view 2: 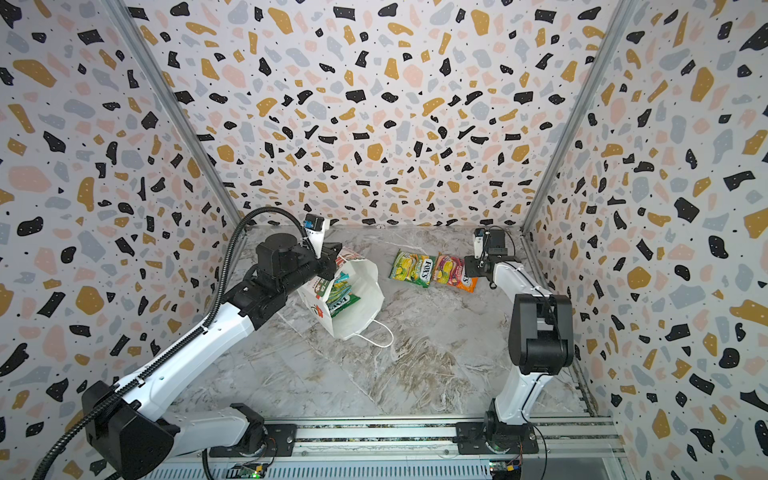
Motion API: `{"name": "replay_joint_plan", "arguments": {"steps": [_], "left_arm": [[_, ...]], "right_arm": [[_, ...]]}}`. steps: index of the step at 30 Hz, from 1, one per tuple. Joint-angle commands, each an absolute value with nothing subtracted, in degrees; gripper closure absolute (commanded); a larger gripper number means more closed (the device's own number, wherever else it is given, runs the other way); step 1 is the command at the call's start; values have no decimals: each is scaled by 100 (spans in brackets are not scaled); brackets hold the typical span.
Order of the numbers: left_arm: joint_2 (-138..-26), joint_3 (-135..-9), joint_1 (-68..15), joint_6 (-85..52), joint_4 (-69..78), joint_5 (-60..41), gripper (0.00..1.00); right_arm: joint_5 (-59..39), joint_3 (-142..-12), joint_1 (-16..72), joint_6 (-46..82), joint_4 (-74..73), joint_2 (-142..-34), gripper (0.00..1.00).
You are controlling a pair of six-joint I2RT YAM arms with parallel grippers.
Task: Take the snacks out of the paper bag
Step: 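Move the open right gripper back toward the bag's mouth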
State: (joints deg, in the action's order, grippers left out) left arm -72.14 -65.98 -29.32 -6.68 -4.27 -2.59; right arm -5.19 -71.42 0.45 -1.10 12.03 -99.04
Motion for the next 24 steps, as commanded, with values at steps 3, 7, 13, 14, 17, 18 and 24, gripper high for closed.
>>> {"name": "replay_joint_plan", "arguments": {"steps": [3, 7, 13, 14, 17, 18, 24], "left_arm": [[-7207, -6594, -2936, -606, -195, -305, 100], [-7181, -6583, -2936, -548, -203, -393, 100], [-7178, -6575, -2936, -534, -194, -491, 100], [-7186, -6571, -2936, -540, -184, -505, 100], [-7214, -6557, -2936, -605, -151, -501, 100], [-7229, -6567, -2936, -621, -162, -501, 100], [-7238, -6533, -2936, -648, -94, -471, 100]], "right_arm": [[-1749, -6525, 106, 388, 653, -8840, 39], [-2342, -6055, 312, 722, 453, -8247, 39], [-2471, -5710, 1069, 1233, 410, -7698, 40], [-2460, -5696, 1201, 1360, 405, -7656, 40], [-2582, -5665, 1636, 1672, 348, -7615, 41], [-2617, -5654, 1804, 1710, 308, -7602, 41], [-2703, -5677, 2715, 1949, 60, -7594, 42]]}}
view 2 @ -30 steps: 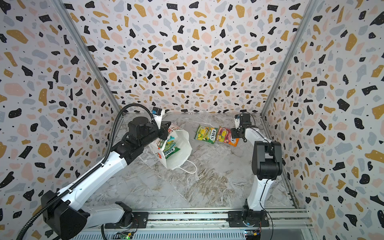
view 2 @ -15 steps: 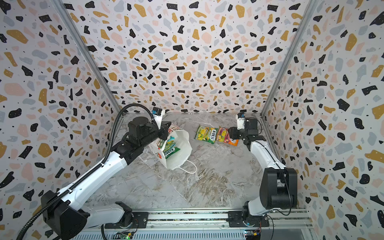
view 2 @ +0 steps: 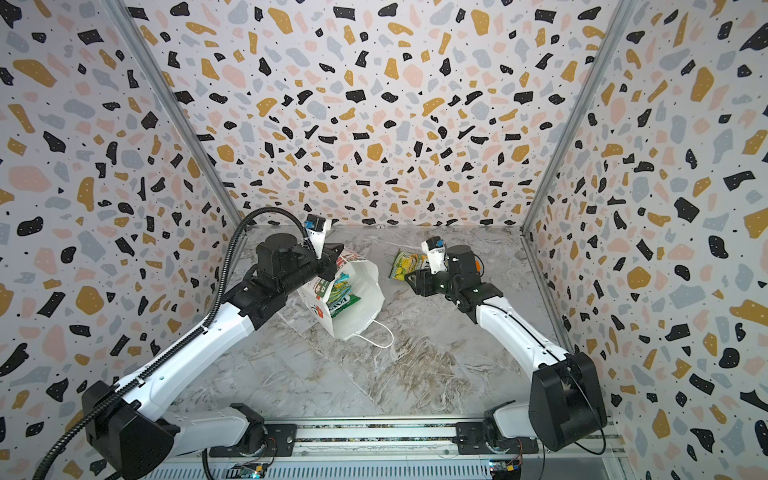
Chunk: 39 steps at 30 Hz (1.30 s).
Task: Take the snacks out of the paper bag
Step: 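Move the open right gripper back toward the bag's mouth, then reach the right gripper into the bag toward the teal Mint Blossom packet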
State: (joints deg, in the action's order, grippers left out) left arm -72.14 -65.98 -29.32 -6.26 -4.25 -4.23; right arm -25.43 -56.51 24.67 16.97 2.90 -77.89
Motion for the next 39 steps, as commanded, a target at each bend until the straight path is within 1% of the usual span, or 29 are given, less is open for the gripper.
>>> {"name": "replay_joint_plan", "arguments": {"steps": [1, 6, 10, 16, 22, 28, 33, 39], "left_arm": [[-7225, -6518, -2936, -686, -69, -411, 100], [-7153, -6445, -2936, -760, 71, -231, 100], [-7138, -6394, -2936, -826, 167, -211, 100], [-7163, -6404, -2936, -867, 176, -221, 100], [-7163, -6403, -2936, -882, 185, -288, 100], [-7163, -6403, -2938, -871, 185, -325, 100], [-7169, -6401, -2936, -871, 181, -378, 100], [-7180, -6423, -2936, -849, 150, -431, 100]], "right_arm": [[-2750, -5680, 2862, 1990, 7, -7605, 42], [-2946, -5773, 3522, 2019, -151, -7802, 45], [-2898, -5919, 4060, 2063, -114, -8109, 47], [-2823, -5992, 4566, 2334, -425, -8577, 51], [-2752, -6189, 4641, 3003, -716, -9188, 55], [-2784, -6760, 4645, 3560, -848, -9958, 58], [-2676, -7218, 4635, 3986, -948, -10374, 60], [-2737, -7334, 4632, 4869, -1811, -10683, 61]]}}
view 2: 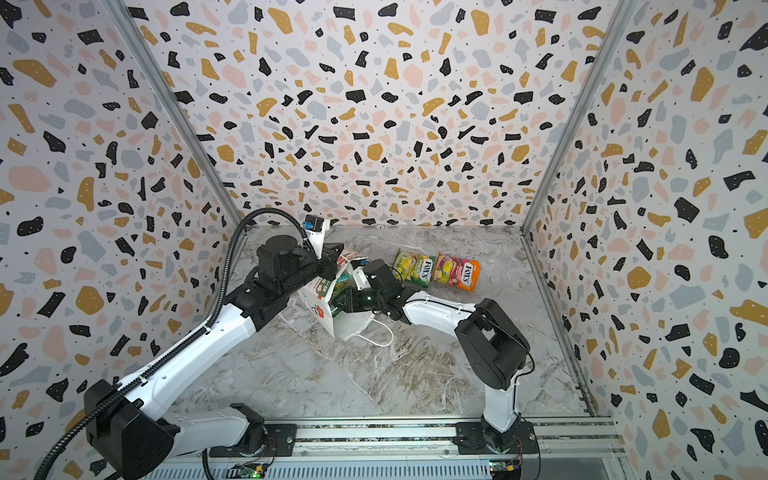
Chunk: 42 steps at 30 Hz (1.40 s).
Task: Take the snacks out of the paper bag
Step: 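Reach the right gripper into the bag toward the teal Mint Blossom packet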
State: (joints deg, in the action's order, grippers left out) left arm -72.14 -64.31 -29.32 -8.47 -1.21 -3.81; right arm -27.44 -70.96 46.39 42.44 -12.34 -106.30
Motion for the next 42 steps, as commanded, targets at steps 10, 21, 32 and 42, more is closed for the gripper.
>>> {"name": "replay_joint_plan", "arguments": {"steps": [10, 21, 32, 42], "left_arm": [[-7245, -6514, -2936, -673, -15, -792, 100], [-7241, -6529, -2936, -556, -86, -1043, 100], [-7284, -6592, -2936, -501, -184, -1149, 100], [-7234, -6585, -2936, -424, -202, -1140, 100]], "right_arm": [[-2336, -7480, 4614, 5689, -2395, -10986, 58], [-2053, -7850, 4562, 6160, -2577, -11381, 52], [-1504, -8285, 4498, 6443, -2156, -11745, 51], [-1570, -9007, 4439, 6250, -1727, -12301, 53]]}}
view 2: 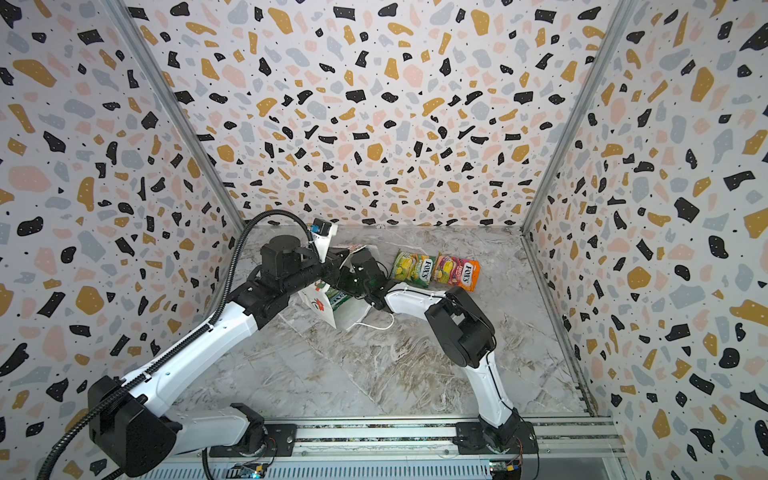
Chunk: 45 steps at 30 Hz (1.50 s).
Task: Take the snacks out of the paper bag
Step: 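Reach the right gripper into the bag toward the teal Mint Blossom packet, then grasp the teal Mint Blossom packet inside the bag with the right gripper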
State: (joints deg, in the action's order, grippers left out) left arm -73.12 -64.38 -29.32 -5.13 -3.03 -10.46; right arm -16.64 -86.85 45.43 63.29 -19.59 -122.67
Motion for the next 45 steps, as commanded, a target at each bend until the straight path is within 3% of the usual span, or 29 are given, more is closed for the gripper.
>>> {"name": "replay_joint_plan", "arguments": {"steps": [1, 4, 10, 14, 30, 45], "left_arm": [[-7225, -6579, -2936, -411, -198, -1143, 100], [-7216, -6562, -2936, -387, -209, -1053, 100], [-7249, -6579, -2937, -525, -229, -550, 100], [-7344, -6581, -2936, -767, -228, 57, 100], [-7285, -6473, -2936, -908, -97, 838, 100], [-7242, -6440, -2936, -921, -70, 949, 100]], "right_arm": [[-1565, -9037, 4438, 6224, -1718, -12343, 55], [-1495, -9129, 4447, 6114, -1630, -12383, 61], [-1486, -9131, 4487, 5711, -1508, -12284, 88], [-1439, -8875, 4560, 5358, -1420, -12020, 100], [-1682, -8145, 4654, 4292, -953, -11118, 100], [-1234, -7687, 4724, 2924, 206, -10051, 100]]}}
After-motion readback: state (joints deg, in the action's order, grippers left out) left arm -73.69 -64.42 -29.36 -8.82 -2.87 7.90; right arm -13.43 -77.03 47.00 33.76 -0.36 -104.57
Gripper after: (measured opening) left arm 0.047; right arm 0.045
